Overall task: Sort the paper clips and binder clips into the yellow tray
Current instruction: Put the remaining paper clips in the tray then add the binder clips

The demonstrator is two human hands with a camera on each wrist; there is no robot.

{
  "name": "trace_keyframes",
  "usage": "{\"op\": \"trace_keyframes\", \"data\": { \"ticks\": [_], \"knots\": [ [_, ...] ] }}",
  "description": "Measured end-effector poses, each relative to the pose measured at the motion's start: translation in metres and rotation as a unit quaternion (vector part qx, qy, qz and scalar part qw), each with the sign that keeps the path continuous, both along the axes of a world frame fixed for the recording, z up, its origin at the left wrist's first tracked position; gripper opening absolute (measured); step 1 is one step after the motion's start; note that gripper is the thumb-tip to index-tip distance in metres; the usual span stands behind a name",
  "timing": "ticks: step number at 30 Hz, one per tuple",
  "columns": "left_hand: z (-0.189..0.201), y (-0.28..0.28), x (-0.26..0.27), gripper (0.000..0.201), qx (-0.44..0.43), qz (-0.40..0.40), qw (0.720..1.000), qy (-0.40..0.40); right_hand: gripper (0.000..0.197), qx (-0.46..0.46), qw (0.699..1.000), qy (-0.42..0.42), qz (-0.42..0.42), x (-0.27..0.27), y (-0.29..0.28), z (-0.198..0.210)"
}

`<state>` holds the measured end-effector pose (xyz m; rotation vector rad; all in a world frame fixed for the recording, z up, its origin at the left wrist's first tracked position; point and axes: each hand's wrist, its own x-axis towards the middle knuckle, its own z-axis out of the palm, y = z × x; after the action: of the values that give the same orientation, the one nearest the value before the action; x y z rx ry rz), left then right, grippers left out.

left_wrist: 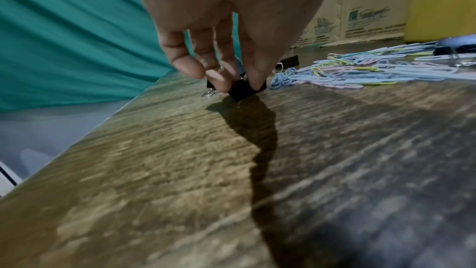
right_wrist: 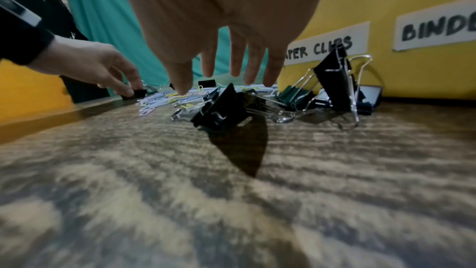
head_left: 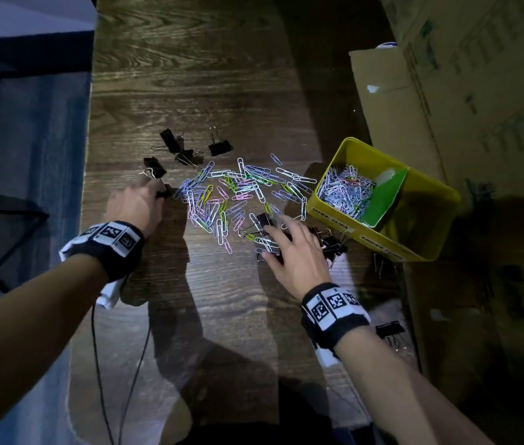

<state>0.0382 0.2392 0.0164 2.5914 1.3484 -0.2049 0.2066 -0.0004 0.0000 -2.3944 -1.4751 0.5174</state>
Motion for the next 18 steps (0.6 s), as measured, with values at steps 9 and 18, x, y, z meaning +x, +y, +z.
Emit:
{"op": "trace_keyframes", "data": {
  "ticks": [9,18],
  "knots": [
    [-0.018,-0.017,0.014,0.034,0.012,-0.127,0.980,-0.150,0.045,-0.022,0.999,0.032,-0.005,0.006,0.008,-0.002],
    [-0.043,-0.031,0.036,0.052,-0.067,-0.148,0.984,-0.076,0.045,-0.034,0.999,-0.011,-0.028,0.001,0.040,-0.001]
  ]
}}
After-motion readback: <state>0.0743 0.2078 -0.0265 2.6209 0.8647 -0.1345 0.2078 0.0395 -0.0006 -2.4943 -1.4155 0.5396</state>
